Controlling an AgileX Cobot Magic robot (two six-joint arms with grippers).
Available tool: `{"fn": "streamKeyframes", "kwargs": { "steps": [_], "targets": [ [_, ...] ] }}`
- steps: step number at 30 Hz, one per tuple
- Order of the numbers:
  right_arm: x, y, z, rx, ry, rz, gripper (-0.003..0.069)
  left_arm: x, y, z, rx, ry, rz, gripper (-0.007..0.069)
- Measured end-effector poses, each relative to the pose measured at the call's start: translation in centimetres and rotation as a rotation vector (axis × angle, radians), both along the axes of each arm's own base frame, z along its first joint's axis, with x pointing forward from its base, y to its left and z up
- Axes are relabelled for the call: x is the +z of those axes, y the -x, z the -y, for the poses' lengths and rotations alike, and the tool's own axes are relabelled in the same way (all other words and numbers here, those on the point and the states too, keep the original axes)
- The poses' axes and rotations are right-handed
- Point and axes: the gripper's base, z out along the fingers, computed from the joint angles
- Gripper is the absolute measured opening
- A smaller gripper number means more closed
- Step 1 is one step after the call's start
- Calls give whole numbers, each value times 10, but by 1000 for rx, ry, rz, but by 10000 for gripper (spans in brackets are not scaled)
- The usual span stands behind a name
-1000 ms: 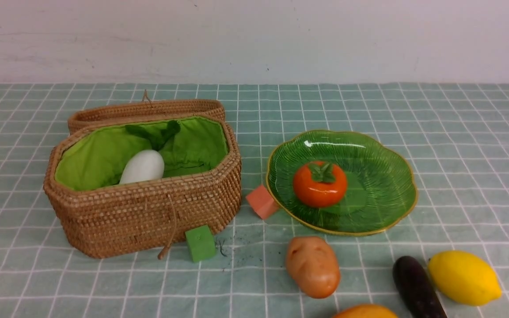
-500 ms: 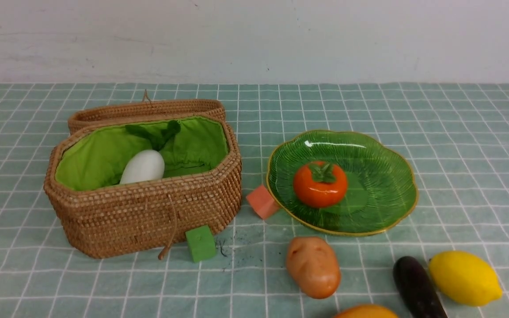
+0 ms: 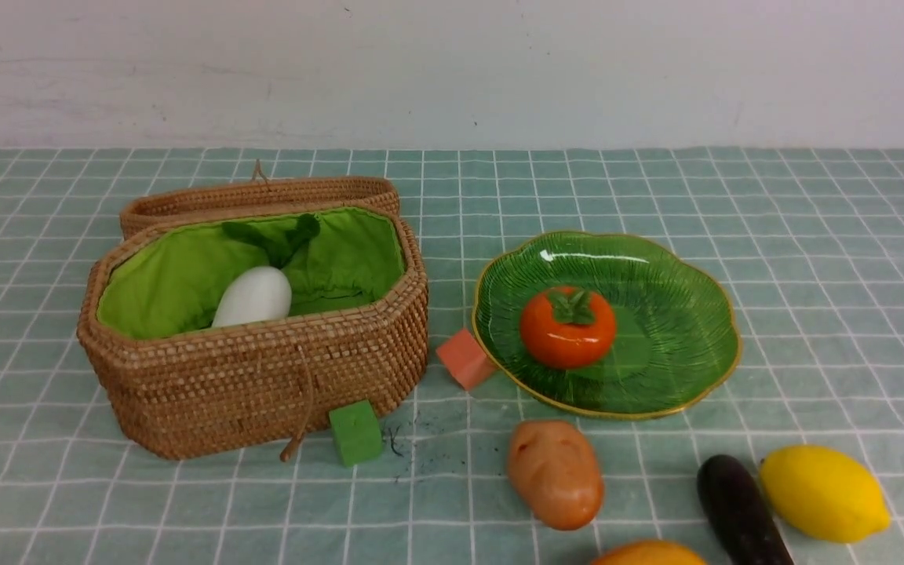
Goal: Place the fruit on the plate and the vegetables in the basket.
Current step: Use the right arm to grab a lemon and put it into the right plate
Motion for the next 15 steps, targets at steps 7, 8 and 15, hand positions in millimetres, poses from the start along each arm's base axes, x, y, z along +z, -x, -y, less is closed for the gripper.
{"fn": "streamKeyframes", "kwargs": {
  "steps": [7, 8, 15],
  "targets": [
    [-56, -67, -17, 311, 2, -348, 240, 0, 0, 0, 0, 0, 0, 17],
    [-62, -71, -21, 370, -6, -382, 240, 0, 0, 0, 0, 0, 0, 17],
    [-95, -85, -70, 797, 104, -548, 333, 0, 0, 0, 0, 0, 0, 17]
  ]
}}
